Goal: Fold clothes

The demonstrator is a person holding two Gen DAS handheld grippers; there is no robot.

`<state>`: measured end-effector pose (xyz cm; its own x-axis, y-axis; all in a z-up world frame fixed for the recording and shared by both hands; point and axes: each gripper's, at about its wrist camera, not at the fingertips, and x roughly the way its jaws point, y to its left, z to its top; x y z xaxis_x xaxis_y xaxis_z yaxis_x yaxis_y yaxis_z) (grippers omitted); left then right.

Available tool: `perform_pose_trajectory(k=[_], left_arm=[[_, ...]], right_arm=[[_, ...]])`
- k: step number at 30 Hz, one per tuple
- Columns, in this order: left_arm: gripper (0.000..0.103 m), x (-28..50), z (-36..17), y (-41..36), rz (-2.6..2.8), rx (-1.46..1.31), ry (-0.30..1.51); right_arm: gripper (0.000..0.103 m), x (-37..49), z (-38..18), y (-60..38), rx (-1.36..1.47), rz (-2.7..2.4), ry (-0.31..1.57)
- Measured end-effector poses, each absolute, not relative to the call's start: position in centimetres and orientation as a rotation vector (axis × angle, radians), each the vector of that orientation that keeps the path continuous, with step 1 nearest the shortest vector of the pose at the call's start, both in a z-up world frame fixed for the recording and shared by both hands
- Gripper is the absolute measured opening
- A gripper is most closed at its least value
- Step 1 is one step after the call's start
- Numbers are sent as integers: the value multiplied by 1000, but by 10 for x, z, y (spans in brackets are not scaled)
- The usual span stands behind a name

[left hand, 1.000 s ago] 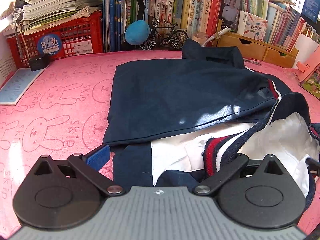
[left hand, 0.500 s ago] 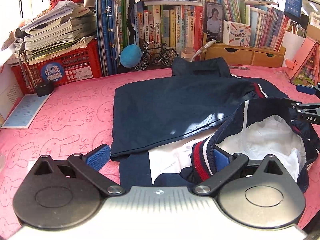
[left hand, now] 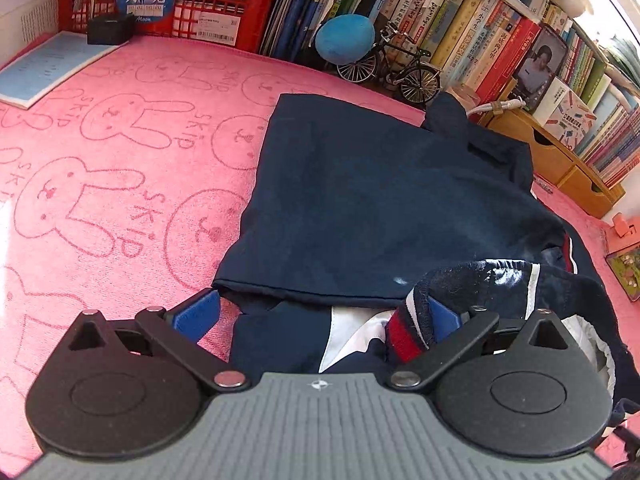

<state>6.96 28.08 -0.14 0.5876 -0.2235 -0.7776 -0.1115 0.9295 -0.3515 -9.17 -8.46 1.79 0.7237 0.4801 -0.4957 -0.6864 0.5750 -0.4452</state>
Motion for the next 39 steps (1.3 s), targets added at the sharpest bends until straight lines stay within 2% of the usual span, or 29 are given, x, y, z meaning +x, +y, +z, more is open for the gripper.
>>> perform_pose_trajectory(k=[1,4,8,12,16,21,26,31,37,39], left_arm=[[103,70,-1,282,-67,-402,955],[103,65,8,280,-95,-409,957],[103,50,28,286,-209,-485,925],[103,32,45,293,-332,-541,877],[103,7,56,282,-385,-382,820],[103,-6,43,249,-437,-141,824],[103,2,26,228,-447,-39,783],[103,22,2,218,-270,47,828],[103,35,-18,223,-130,5,861],[103,34,-18,225,-121,-1,858]], right_arm=[[90,-100,14,-70,-718,728,313],[92,-98,5,-33,-792,695,259],[98,-33,6,-13,-634,516,323],[98,45,-5,-19,-439,260,461],[98,77,-16,-56,-179,208,584],[98,54,-2,-120,-2,284,510],[98,30,5,-164,-174,285,490],[96,-7,0,-146,-328,503,486],[96,19,-13,-116,-300,424,510],[88,34,-21,-117,-242,315,554]])
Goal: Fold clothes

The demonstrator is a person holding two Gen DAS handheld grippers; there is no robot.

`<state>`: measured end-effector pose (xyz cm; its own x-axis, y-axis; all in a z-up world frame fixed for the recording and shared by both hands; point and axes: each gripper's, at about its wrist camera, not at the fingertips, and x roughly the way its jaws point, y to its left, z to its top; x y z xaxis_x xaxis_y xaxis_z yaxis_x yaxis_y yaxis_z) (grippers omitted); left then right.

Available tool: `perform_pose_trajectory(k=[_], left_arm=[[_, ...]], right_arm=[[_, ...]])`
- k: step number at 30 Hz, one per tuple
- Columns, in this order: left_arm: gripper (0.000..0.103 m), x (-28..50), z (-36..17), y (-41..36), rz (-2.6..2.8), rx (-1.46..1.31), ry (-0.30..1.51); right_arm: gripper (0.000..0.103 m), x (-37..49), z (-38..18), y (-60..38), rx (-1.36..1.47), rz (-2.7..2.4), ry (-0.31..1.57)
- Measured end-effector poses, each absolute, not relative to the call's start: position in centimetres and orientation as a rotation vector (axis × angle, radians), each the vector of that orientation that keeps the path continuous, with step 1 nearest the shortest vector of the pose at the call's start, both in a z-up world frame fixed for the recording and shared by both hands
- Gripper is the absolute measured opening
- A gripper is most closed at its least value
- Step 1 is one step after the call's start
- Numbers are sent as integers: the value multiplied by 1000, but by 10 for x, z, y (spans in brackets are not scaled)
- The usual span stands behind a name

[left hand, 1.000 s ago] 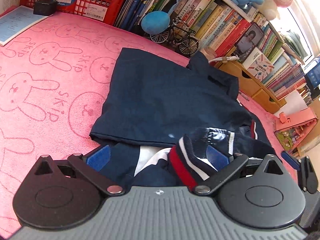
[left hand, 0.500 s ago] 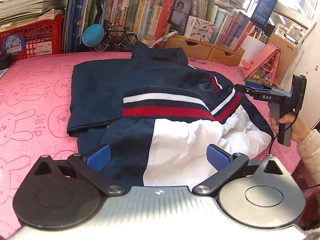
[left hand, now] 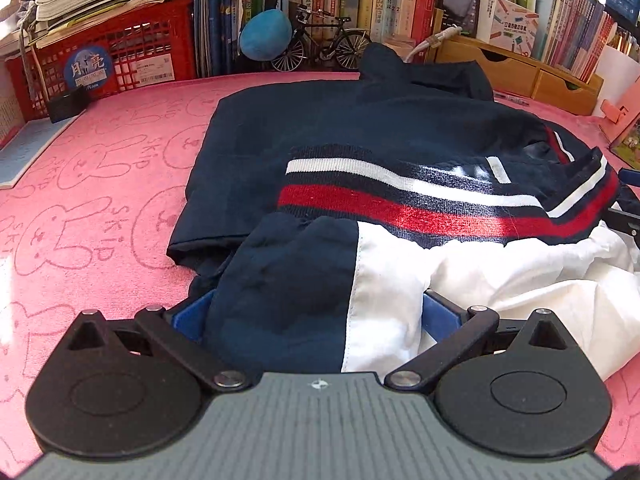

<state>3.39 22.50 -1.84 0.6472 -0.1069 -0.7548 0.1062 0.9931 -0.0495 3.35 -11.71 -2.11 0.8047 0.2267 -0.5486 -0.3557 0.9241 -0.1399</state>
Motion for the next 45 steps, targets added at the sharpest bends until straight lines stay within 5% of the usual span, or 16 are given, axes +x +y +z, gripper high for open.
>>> perform_pose_trajectory(k=[2,5,9,13,15,17,20,25,34,42,45], left_arm=[[103,29,-13,226,-94,5,858],[103,12,8,218,-127,100,712],[103,22,4,207,-152,196,608],[103,47,-20,211,-238,63,756],[101,43,-23,214,-231,21,751],[77,32,-19,211,-206,37,711],[37,5,-2,199,-183,99,627],[24,-15,41,192,-179,102,465],[34,102,92,181,-114,121,354],[43,201,11,177,-43,180,566],[67,206,-15,177,-9,235,593]], right_arm=[[47,37,-24,-122,-164,300,592],[34,23,-17,-125,-141,325,559],[36,11,-7,-131,-111,360,536],[68,14,-9,-130,-144,376,575],[68,11,-18,-124,-190,378,596],[40,6,-22,-121,-199,369,599],[17,-5,-12,-124,-149,344,558],[11,-27,30,-120,-150,345,399],[10,53,90,-108,-178,195,203],[10,177,9,-96,-193,110,428],[10,195,-21,-96,-188,88,493]])
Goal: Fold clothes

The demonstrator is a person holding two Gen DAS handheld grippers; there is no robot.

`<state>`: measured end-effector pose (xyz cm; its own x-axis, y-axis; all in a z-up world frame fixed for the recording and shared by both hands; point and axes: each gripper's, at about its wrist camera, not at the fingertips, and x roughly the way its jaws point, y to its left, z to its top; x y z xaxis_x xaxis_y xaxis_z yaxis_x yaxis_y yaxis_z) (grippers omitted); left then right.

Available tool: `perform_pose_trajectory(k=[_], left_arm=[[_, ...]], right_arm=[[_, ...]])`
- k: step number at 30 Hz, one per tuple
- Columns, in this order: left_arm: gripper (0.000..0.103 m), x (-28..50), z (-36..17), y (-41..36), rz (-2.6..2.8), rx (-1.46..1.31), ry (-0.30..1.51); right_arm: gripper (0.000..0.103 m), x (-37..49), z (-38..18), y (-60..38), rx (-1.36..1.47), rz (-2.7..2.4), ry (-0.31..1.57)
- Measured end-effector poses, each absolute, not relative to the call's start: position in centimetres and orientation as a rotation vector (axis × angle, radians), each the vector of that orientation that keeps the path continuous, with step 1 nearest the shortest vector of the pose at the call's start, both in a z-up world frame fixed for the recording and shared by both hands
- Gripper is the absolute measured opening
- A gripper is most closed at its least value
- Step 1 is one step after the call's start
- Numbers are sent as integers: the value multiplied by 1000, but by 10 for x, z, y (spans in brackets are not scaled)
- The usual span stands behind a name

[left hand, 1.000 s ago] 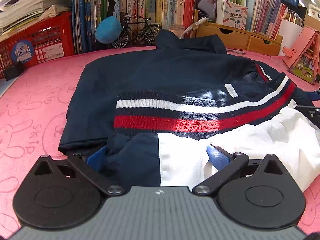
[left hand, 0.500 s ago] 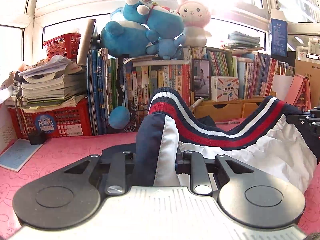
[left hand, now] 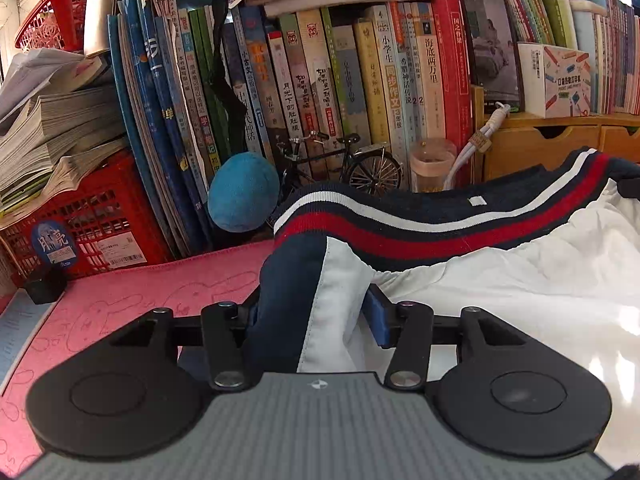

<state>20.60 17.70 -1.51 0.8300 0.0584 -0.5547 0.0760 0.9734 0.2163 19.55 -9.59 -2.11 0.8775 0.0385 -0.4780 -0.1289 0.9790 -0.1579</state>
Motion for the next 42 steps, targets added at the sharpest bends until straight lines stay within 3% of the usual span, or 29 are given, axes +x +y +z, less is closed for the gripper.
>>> perform_pose_trajectory(k=[2,4,6,9,11,17,22,26,31,42], left_arm=[[84,206,-28,180,19,251,591],[88,209,-33,187,17,205,609],[101,216,-30,197,47,152,647],[103,216,-18,210,93,76,716],[98,195,-1,217,96,54,691],[103,102,35,219,64,86,575],[103,55,10,198,54,156,614],[103,51,-21,194,118,183,704],[103,48,-27,206,126,89,691],[103,47,-28,205,129,96,682]], right_arm=[[12,202,-36,-98,-166,84,529],[16,208,-48,-100,-151,83,562],[25,216,-51,-101,-147,77,600],[43,223,-50,-102,-153,56,643],[66,216,-43,-104,-178,19,646],[93,135,-9,-109,-102,154,534],[100,58,0,-66,-109,366,483],[100,34,-13,-6,-188,519,540],[103,24,-31,44,-304,523,563],[103,35,-41,-17,-203,436,691]])
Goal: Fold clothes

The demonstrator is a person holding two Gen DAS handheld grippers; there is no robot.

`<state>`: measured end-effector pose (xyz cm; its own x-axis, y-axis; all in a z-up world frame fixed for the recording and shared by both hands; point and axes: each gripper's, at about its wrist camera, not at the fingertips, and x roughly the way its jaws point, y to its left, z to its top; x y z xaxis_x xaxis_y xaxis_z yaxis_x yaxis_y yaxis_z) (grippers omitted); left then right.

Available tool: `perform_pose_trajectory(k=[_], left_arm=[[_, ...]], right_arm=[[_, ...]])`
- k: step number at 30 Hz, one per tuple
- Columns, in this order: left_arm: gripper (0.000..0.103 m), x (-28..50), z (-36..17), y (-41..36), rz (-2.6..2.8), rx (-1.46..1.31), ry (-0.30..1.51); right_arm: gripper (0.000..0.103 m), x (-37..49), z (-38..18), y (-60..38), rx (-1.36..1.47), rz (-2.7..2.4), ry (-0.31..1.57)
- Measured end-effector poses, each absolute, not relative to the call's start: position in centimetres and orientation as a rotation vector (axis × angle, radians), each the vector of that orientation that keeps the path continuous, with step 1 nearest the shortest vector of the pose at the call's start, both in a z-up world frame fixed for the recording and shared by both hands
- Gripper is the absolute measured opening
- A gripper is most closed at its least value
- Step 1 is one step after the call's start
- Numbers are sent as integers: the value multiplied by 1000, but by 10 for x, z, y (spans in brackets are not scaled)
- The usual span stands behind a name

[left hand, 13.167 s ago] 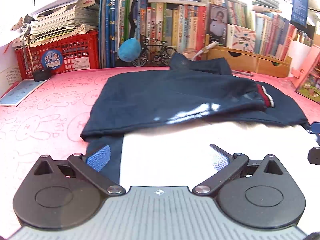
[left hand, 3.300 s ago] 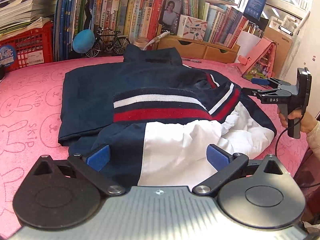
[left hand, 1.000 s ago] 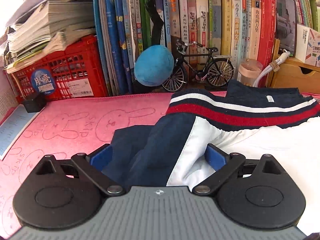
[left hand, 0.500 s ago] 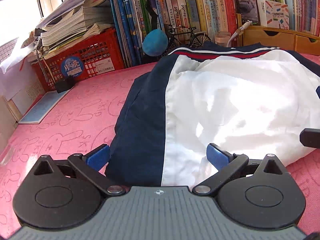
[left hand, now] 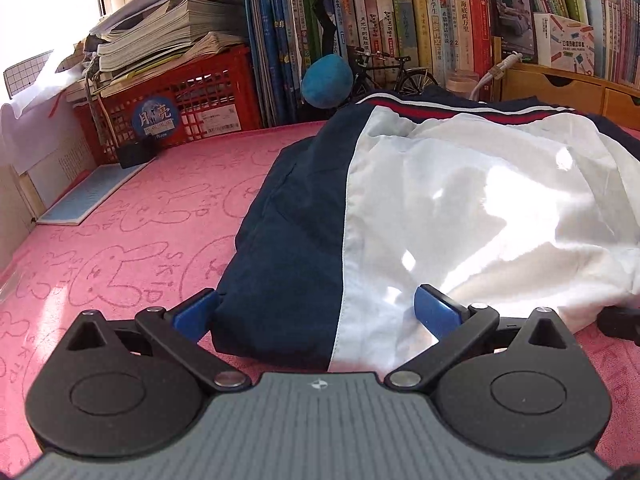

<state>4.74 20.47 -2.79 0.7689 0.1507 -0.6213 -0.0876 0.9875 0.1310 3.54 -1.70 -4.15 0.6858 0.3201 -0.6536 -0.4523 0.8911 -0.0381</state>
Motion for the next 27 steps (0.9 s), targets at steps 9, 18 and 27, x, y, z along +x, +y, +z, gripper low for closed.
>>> perform_pose_trajectory(k=[9,18,27], left_arm=[[103,48,-28,207,134,78,684],[103,47,-27,209,163,67,682],[103,47,-27,212,173,39,687]], right_arm=[[102,29,-39,-149,-129,87,726],[102,5,-37,-260,53,-245,736],[103,4,-14,-205,221,70,588]])
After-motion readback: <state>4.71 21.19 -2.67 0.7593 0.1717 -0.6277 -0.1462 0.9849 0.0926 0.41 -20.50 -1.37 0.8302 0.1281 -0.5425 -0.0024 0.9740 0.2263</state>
